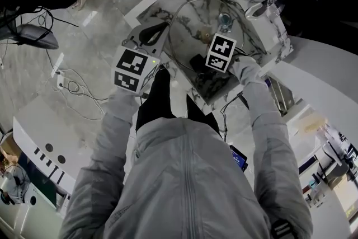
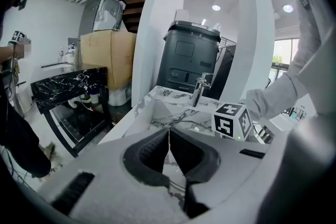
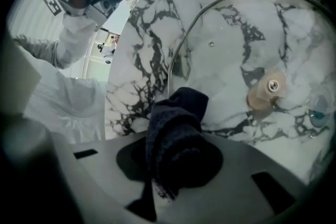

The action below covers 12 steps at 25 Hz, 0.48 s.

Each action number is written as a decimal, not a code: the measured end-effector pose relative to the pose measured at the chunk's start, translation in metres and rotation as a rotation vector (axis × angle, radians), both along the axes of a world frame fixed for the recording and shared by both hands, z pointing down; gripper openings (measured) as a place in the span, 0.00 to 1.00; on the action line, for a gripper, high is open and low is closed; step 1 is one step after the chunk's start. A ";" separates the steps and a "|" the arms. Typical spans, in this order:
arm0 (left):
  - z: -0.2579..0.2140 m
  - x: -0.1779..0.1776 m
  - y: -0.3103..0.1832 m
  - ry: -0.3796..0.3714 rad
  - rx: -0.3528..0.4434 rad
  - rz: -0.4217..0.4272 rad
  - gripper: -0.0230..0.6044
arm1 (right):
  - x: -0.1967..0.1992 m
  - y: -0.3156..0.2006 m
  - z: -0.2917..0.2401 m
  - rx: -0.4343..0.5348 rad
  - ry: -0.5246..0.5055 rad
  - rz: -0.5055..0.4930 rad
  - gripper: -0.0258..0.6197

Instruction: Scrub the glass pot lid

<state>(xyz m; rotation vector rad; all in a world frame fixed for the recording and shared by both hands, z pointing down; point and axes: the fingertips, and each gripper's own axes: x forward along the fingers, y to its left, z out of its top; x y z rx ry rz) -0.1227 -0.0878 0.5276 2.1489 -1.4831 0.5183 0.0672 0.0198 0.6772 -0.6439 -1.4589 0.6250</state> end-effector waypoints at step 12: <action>-0.001 0.009 0.003 -0.006 -0.003 0.029 0.08 | 0.053 -0.041 0.006 0.148 0.171 -0.207 0.16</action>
